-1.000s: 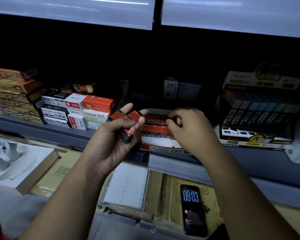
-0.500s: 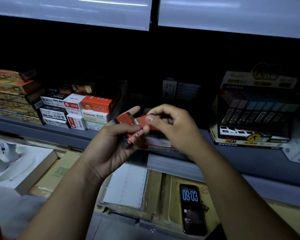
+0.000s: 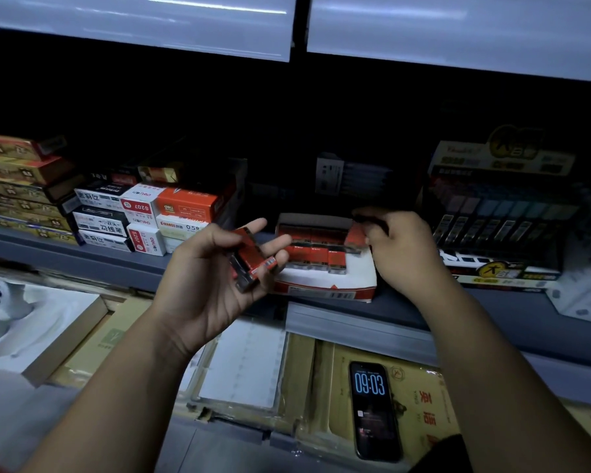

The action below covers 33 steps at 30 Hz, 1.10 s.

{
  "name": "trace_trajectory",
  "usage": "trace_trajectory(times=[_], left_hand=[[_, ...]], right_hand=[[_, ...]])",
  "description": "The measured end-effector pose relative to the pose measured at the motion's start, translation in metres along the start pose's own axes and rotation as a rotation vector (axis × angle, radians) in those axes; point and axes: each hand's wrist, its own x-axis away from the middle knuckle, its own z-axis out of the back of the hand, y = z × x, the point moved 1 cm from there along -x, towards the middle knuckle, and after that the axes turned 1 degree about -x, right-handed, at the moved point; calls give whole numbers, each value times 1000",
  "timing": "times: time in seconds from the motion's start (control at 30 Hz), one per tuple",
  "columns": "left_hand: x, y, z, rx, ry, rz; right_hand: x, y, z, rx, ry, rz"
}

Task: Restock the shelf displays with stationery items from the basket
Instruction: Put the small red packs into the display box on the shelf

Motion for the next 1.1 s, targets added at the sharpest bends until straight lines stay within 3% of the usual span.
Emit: trace_trajectory(times=[0.2,0.6,0.83,1.1], left_hand=[[1,1,-1,97,14,-41],[-5,0,7,47,186,-117],[-5,1,8,40,185,-100],[-8,2,10,69,192,-108]], right_hand=[[1,13,-1,69,-115,-1],[3,13,-8,236,-150,48],[7,5,-1,284,-335,-27],[3,2,0,343,-286,-54]])
